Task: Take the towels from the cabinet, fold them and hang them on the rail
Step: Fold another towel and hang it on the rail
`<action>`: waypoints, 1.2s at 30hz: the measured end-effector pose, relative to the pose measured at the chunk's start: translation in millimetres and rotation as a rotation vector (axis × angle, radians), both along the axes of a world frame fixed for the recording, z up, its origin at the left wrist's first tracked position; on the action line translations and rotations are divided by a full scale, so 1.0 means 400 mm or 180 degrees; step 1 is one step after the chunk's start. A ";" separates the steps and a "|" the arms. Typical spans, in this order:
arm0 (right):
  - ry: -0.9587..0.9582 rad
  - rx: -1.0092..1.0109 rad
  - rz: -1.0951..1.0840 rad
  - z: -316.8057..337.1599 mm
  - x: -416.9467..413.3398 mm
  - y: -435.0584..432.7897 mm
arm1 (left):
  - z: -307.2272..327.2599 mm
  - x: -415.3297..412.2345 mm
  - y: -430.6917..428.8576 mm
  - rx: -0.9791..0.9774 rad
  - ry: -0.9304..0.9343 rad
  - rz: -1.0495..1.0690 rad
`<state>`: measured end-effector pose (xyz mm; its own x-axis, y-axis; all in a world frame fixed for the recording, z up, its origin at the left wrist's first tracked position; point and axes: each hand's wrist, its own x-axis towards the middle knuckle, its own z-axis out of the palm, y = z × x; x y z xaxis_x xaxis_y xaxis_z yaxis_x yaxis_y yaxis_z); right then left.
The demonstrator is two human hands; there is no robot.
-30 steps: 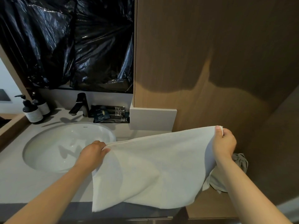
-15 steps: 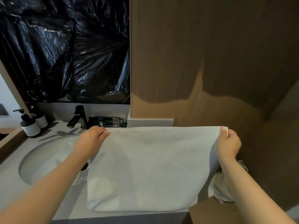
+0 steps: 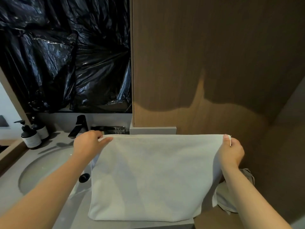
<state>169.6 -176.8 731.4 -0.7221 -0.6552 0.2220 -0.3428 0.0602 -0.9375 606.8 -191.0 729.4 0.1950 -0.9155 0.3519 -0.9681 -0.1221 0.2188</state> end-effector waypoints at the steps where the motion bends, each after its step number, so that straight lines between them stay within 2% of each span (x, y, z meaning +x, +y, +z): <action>1: -0.0025 0.0043 -0.0004 -0.002 0.000 -0.002 | -0.008 0.005 0.004 0.0089 0.0016 0.0065; 11: -0.0083 0.0221 -0.0062 -0.011 0.041 -0.014 | -0.072 0.020 0.001 0.0301 0.0371 0.0430; 15: -0.0115 0.0201 -0.0084 -0.015 0.040 -0.011 | -0.086 0.019 -0.005 0.0132 0.0699 0.0371; 19: -0.0140 0.0185 -0.0102 -0.022 0.033 -0.005 | -0.071 0.026 -0.013 0.0203 0.0766 0.0225; 23: -0.0134 0.0291 0.0033 -0.027 0.032 -0.002 | -0.060 0.007 -0.011 0.0298 0.1257 -0.0110; 26: -0.0001 0.0360 0.0213 -0.039 0.045 0.002 | -0.032 -0.029 0.005 0.0437 0.1673 -0.0520; 30: 0.0191 0.0482 0.0397 -0.049 0.057 0.009 | 0.021 -0.093 0.040 0.0465 0.1829 -0.0878; 36: 0.1127 0.1355 0.1022 -0.040 0.082 0.039 | 0.090 -0.168 0.086 0.0023 0.2329 -0.1057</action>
<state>202.3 -161.1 715.4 -0.4059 -0.9101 0.0836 -0.6902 0.2453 -0.6808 539.4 -156.5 765.5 0.0909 -0.9679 0.2342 -0.5654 0.1434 0.8123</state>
